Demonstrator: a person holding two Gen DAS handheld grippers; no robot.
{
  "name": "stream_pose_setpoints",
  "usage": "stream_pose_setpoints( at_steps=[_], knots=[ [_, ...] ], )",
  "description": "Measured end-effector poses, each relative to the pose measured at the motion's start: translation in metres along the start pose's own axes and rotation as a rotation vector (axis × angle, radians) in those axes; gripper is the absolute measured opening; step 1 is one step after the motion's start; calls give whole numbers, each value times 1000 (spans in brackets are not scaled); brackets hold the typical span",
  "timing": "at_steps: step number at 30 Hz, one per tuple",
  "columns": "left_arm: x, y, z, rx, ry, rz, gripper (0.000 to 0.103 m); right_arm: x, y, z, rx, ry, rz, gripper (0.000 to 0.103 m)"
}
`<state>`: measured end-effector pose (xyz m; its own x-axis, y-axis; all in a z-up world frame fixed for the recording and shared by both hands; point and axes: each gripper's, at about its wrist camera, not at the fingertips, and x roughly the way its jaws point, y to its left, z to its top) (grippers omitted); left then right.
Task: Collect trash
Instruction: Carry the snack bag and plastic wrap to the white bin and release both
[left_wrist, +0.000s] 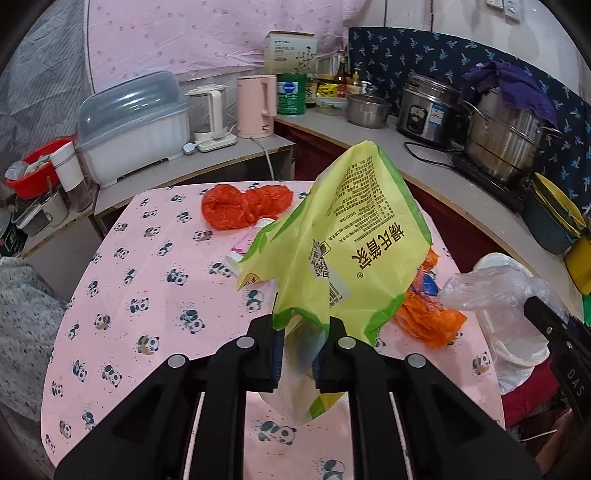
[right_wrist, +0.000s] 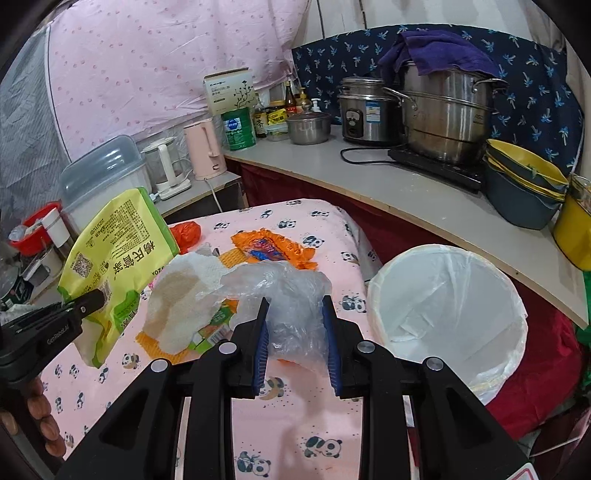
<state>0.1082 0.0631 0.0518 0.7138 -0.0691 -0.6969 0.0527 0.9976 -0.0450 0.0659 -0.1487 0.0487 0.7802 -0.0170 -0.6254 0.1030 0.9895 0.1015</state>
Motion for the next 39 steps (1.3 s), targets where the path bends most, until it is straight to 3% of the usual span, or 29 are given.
stream_pose_setpoints(
  at_steps=[18,28,39],
  knots=[
    [-15,-153,-18,257,5,-184,12,-31,-118,-8,201,-67,-148,25],
    [21,-220,-24,353,89,-309,12,-29,-178,-17,302,-62,-251,26],
    [67,-259,-19,358,158,-365,13,-17,-217,-17,354,-65,-360,26]
  ],
)
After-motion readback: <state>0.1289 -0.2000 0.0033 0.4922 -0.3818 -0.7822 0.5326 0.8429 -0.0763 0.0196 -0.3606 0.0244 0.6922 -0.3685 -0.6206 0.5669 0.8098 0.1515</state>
